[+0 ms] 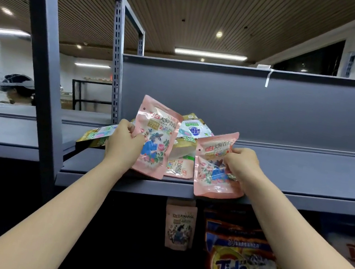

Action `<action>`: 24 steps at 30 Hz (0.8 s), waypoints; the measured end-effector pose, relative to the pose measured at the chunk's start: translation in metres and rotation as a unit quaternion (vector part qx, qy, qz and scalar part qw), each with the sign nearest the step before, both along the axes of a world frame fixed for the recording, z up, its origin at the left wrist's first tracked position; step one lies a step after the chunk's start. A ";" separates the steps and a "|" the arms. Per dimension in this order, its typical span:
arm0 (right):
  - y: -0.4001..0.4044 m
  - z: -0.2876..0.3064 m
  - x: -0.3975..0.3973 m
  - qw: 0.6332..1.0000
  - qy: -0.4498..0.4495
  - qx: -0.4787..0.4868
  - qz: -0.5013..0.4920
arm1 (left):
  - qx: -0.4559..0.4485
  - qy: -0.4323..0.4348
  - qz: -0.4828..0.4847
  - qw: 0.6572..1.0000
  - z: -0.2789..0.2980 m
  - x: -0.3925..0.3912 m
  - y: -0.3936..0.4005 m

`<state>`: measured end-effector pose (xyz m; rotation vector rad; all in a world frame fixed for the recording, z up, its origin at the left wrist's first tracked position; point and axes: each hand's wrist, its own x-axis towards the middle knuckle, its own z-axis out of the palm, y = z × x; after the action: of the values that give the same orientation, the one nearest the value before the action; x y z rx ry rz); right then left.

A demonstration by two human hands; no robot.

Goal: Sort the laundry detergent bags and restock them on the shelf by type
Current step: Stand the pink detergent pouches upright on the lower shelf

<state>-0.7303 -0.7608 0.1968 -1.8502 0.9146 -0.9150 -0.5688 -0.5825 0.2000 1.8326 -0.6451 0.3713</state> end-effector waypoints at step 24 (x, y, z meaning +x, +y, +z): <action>0.028 -0.107 -0.066 0.986 -0.098 -0.108 -0.083 | -0.289 -0.015 0.011 0.957 -0.078 -0.089 0.019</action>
<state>-0.7961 -0.7327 0.0902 -1.8420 0.8844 -1.3198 -0.6577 -0.5632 0.1221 1.2764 -0.4715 0.5402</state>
